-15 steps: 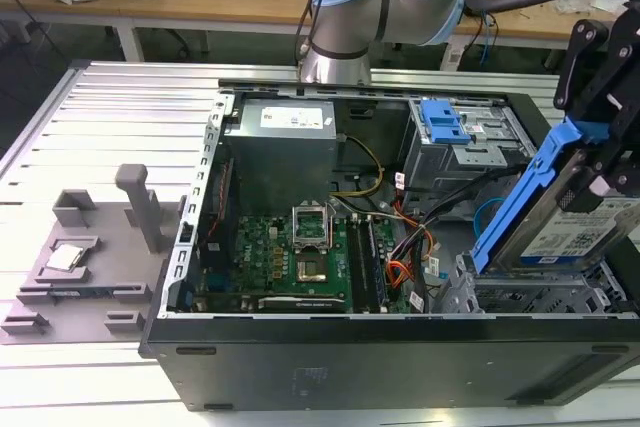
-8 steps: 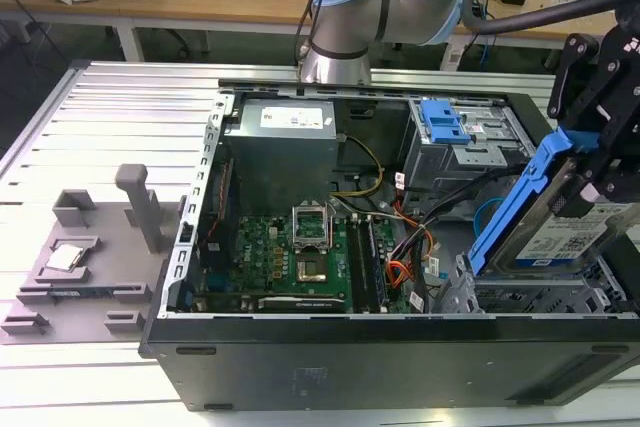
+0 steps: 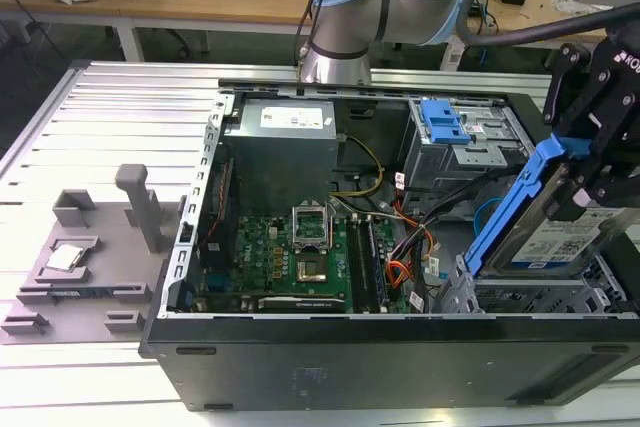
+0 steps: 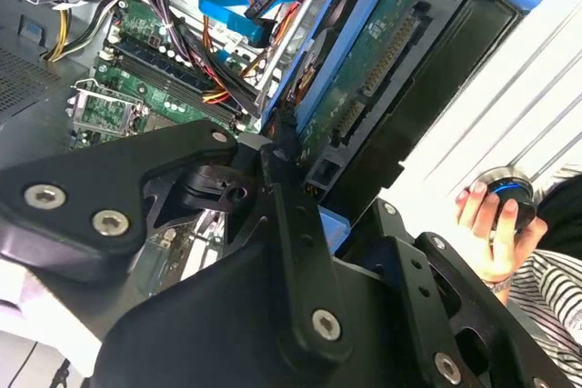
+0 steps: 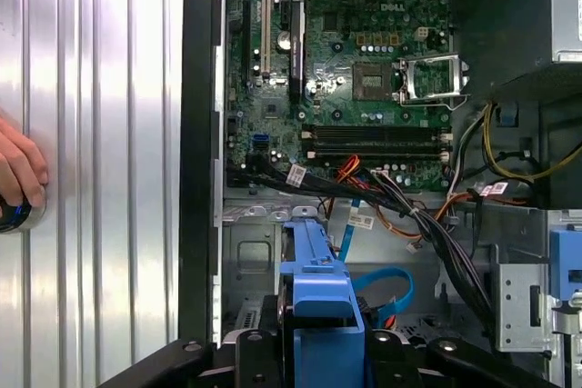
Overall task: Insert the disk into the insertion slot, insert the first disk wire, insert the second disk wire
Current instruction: 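Insert the disk into the insertion slot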
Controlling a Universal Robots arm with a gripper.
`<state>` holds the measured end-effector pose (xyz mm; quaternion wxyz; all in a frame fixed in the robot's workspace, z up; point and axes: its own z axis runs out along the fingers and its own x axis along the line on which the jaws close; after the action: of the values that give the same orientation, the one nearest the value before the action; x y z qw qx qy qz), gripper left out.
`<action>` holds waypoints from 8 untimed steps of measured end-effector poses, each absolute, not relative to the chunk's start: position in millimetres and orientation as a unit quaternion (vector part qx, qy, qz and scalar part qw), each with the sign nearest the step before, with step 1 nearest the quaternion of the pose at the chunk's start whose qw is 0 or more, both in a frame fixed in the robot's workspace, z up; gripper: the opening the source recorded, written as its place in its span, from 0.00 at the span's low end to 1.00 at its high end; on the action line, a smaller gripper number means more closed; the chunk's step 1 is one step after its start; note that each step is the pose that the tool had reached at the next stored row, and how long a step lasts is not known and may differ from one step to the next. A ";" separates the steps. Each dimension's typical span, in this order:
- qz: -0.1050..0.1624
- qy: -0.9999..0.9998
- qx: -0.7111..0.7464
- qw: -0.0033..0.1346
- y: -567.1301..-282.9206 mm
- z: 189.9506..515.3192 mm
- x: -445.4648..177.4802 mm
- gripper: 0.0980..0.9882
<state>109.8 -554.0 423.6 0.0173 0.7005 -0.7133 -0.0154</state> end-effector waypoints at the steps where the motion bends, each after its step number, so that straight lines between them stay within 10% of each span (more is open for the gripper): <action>1: -0.016 -0.713 0.700 0.018 -554.0 419.9 109.8 0.30; 8: -0.016 -0.713 0.700 0.018 -554.0 407.7 109.8 0.30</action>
<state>109.8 -554.0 407.7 0.0181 0.7004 -0.7133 -0.0160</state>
